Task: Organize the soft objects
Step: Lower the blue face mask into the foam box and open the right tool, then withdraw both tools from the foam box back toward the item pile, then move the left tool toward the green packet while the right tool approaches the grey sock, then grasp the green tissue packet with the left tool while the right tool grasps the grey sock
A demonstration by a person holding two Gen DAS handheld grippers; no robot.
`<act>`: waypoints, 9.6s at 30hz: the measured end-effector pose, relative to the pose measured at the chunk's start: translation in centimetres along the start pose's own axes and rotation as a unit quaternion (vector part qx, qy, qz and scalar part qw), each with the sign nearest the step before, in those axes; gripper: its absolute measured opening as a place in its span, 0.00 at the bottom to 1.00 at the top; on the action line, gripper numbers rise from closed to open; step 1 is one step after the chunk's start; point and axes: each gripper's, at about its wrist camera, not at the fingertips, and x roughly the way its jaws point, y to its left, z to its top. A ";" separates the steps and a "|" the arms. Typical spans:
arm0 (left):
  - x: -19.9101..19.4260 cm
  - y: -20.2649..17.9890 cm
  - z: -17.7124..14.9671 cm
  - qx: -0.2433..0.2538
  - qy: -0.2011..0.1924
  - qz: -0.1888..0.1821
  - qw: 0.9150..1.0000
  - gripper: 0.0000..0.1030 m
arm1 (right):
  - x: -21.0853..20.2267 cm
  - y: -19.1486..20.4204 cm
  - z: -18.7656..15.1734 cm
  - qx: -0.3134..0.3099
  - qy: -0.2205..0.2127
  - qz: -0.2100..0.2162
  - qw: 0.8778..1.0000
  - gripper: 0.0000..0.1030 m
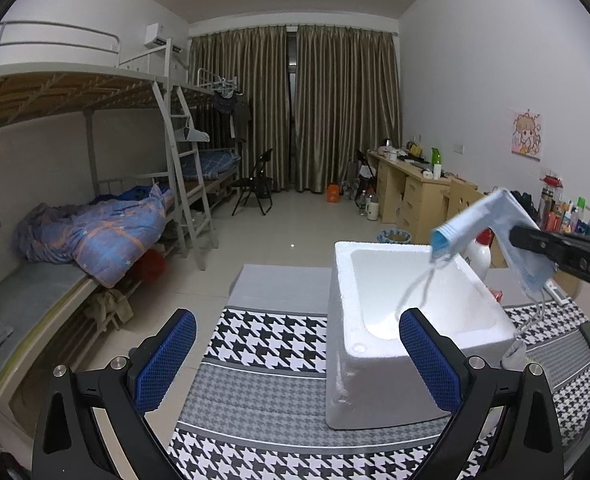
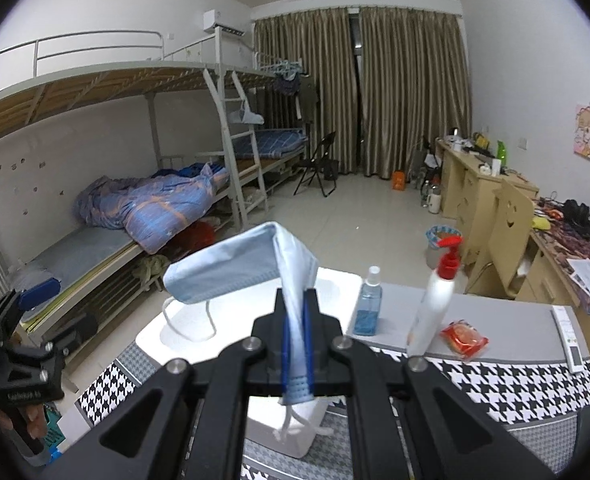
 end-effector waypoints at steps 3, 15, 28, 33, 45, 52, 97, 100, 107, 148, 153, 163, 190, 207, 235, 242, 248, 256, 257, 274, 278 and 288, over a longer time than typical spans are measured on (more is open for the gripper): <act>0.0 0.1 -0.4 0.000 0.002 0.002 1.000 0.99 | 0.9 0.5 0.1 -0.008 0.009 -0.001 1.000 0.09; -0.1 0.9 -1.8 -0.024 0.008 0.001 1.000 0.99 | 4.0 1.0 -0.4 -0.010 0.054 0.032 0.998 0.27; 0.2 0.2 -2.9 -0.018 0.013 0.002 1.000 0.99 | 3.4 0.8 -0.7 -0.012 0.049 0.044 0.998 0.68; -0.2 -0.4 -2.8 -0.015 0.009 -0.003 1.000 0.99 | 1.9 0.1 -0.9 -0.009 0.035 0.037 0.999 0.69; -1.8 -2.7 -2.2 0.009 -0.007 -0.030 0.999 0.99 | -1.3 -1.4 -2.0 -0.002 0.007 0.012 1.000 0.69; -2.7 -4.0 -2.3 0.021 -0.014 -0.041 0.999 0.99 | -3.1 -2.4 -2.8 0.006 -0.009 0.000 1.000 0.69; -2.9 -10.8 -4.2 0.051 -0.023 -0.093 0.994 0.99 | -8.6 -6.7 -9.4 0.052 -0.050 -0.100 0.992 0.86; -2.5 -11.3 -4.4 0.055 -0.017 -0.100 0.993 0.99 | -8.9 -7.1 -9.7 0.053 -0.050 -0.109 0.991 0.89; -2.4 -12.1 -4.8 0.059 -0.011 -0.115 0.991 0.99 | -9.7 -7.8 -10.3 0.063 -0.051 -0.126 0.989 0.89; -0.6 -17.7 -8.1 0.102 0.050 -0.193 0.975 0.99 | -9.8 -11.3 -13.7 0.092 -0.007 -0.188 0.978 0.92; -0.4 -18.4 -8.7 0.112 0.061 -0.207 0.970 0.99 | -9.4 -11.9 -14.1 0.094 0.003 -0.188 0.978 0.92; 0.8 -19.1 -9.6 0.114 0.083 -0.217 0.966 0.99 | -8.9 -12.8 -15.2 0.105 0.015 -0.180 0.978 0.92; 2.8 -21.5 -11.9 0.114 0.126 -0.227 0.959 0.99 | -7.4 -15.4 -17.6 0.112 0.056 -0.151 0.981 0.92; 4.7 -23.8 -13.4 0.091 0.183 -0.223 0.953 0.99 | -6.1 -17.3 -17.9 0.105 0.085 -0.140 0.981 0.92; 5.8 -25.6 -14.5 0.097 0.216 -0.180 0.955 0.75 | -4.6 -18.1 -18.5 0.099 0.100 -0.118 0.983 0.92; 6.1 -25.8 -14.7 0.099 0.216 -0.186 0.953 0.73 | -4.5 -18.3 -18.6 0.106 0.104 -0.117 0.982 0.92; 5.8 -25.2 -14.4 0.089 0.225 -0.202 0.949 0.70 | -4.1 -18.3 -18.5 0.106 0.106 -0.115 0.982 0.92; 4.9 -23.5 -13.6 0.078 0.213 -0.204 0.953 0.70 | -2.9 -17.9 -18.0 0.109 0.114 -0.103 0.982 0.92; 4.8 -23.4 -13.6 0.076 0.211 -0.203 0.953 0.70 | -2.8 -17.8 -17.9 0.108 0.114 -0.101 0.982 0.92; 4.7 -20.2 -12.4 0.055 0.198 -0.187 0.961 0.70 | 0.1 -15.6 -17.1 0.088 0.132 -0.059 0.986 0.90; 5.0 -19.8 -12.3 0.051 0.199 -0.187 0.961 0.70 | 1.0 -15.4 -17.2 0.086 0.147 -0.057 0.984 0.81; 5.5 -19.4 -12.4 0.042 0.207 -0.193 0.958 0.70 | 2.0 -14.7 -17.4 0.072 0.170 -0.047 0.982 0.60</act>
